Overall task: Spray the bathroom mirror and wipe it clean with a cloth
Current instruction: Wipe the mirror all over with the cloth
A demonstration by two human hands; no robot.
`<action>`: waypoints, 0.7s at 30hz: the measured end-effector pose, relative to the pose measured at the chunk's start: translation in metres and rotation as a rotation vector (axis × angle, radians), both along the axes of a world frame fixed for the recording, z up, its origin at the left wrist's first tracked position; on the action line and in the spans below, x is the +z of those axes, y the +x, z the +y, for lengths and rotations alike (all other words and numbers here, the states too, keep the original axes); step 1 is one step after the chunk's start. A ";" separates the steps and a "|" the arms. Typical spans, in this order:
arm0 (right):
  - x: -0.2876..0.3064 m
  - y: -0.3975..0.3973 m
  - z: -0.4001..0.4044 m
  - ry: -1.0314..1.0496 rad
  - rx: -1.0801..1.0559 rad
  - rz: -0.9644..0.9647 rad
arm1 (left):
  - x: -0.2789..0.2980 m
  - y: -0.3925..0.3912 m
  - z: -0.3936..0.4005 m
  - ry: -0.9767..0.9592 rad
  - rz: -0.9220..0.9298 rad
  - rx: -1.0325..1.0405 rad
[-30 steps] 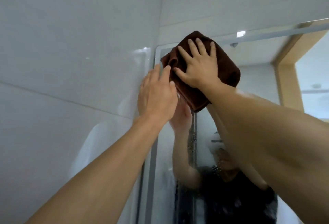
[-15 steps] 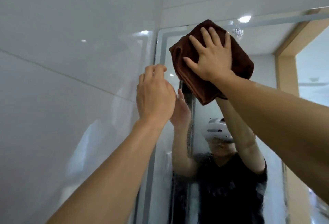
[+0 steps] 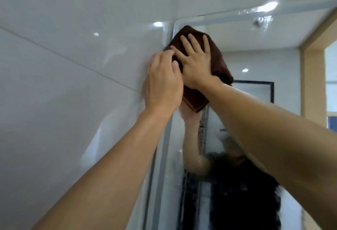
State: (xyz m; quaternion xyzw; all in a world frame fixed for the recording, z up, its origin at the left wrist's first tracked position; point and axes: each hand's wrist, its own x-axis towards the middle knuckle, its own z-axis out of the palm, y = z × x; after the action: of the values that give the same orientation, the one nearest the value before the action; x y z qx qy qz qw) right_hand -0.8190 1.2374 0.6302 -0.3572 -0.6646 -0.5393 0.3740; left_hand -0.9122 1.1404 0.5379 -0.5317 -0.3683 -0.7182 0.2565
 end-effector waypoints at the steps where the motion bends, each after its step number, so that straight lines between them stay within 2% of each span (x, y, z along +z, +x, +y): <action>1: -0.012 0.008 -0.001 0.000 0.009 -0.024 | -0.001 0.008 0.000 -0.008 -0.002 -0.010; 5: -0.021 0.072 -0.013 0.008 -0.038 -0.058 | -0.010 0.054 -0.003 -0.034 0.075 -0.022; 11: 0.029 0.224 -0.055 0.057 -0.196 0.116 | -0.004 0.131 -0.011 -0.055 0.228 -0.062; 15: 0.038 0.325 -0.083 0.085 -0.245 0.278 | 0.011 0.202 -0.023 -0.034 0.329 -0.112; 21: 0.022 0.474 -0.121 0.097 -0.297 0.593 | 0.014 0.285 -0.026 0.003 0.433 -0.142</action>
State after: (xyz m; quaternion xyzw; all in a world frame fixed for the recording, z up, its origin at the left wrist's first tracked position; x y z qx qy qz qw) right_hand -0.3449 1.1160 0.6519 -0.5732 -0.4413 -0.4914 0.4850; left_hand -0.6272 1.1140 0.5516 -0.6976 -0.2654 -0.6042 0.2792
